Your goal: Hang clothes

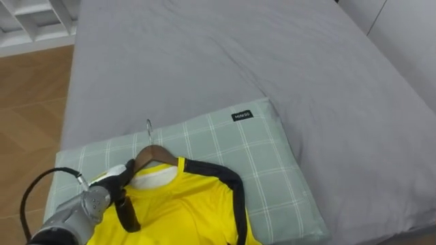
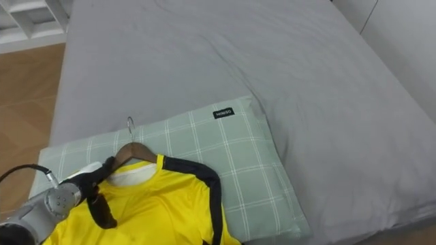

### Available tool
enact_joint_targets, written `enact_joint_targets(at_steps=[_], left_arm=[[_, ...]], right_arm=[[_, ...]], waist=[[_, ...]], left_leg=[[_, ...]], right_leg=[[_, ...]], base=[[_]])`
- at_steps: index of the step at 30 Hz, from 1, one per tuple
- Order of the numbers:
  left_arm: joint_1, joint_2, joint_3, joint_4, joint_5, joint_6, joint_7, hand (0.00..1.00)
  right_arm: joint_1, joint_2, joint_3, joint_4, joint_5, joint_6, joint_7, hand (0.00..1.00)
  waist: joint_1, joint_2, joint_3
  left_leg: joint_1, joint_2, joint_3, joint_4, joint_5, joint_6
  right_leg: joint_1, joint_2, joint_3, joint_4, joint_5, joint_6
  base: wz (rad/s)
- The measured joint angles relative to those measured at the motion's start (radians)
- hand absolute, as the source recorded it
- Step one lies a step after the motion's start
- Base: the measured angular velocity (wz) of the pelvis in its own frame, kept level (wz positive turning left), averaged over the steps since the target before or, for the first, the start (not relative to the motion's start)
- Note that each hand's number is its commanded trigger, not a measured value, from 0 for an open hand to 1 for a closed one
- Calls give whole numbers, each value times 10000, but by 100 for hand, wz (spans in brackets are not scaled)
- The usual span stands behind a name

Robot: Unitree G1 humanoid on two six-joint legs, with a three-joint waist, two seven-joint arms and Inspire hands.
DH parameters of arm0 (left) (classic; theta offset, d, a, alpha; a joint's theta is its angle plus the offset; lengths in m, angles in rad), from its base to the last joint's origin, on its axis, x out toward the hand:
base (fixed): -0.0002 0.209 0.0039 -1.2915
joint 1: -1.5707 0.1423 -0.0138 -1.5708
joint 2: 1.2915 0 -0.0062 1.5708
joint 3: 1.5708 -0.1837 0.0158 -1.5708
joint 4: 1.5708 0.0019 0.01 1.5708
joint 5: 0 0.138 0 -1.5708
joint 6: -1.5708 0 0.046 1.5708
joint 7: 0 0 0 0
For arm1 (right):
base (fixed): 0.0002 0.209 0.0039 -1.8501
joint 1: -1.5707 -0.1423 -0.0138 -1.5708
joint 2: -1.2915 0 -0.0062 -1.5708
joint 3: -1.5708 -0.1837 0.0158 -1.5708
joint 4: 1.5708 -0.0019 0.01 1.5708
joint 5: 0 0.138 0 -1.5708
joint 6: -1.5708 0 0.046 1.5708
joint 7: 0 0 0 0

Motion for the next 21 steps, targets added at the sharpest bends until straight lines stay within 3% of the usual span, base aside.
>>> enact_joint_targets(at_steps=[6, 12, 21], left_arm=[[180, 420, 391, -21, 829, -27, 78, 0], [180, 777, 572, -37, 1237, -103, 767, 0], [220, 744, 599, -9, 1908, -396, 2567, 0]], right_arm=[[51, -90, -61, 3, 120, -16, 57, 0], [179, -139, -31, -7, 301, -53, 28, 0], [383, -140, 188, -279, 718, -171, -62, 0]], waist=[[202, 7, -17], [277, -5, -56], [246, -12, -53]], left_leg=[[-106, -3, -11, 40, 0, 0], [-183, -24, -46, 196, 6, 3], [-168, -23, -47, 174, 21, 28]], right_leg=[[-142, -10, -14, 171, 0, -1], [-178, -50, -59, 345, 1, -2], [-136, -57, -84, 274, -12, 11]], base=[[0], [4], [0]])
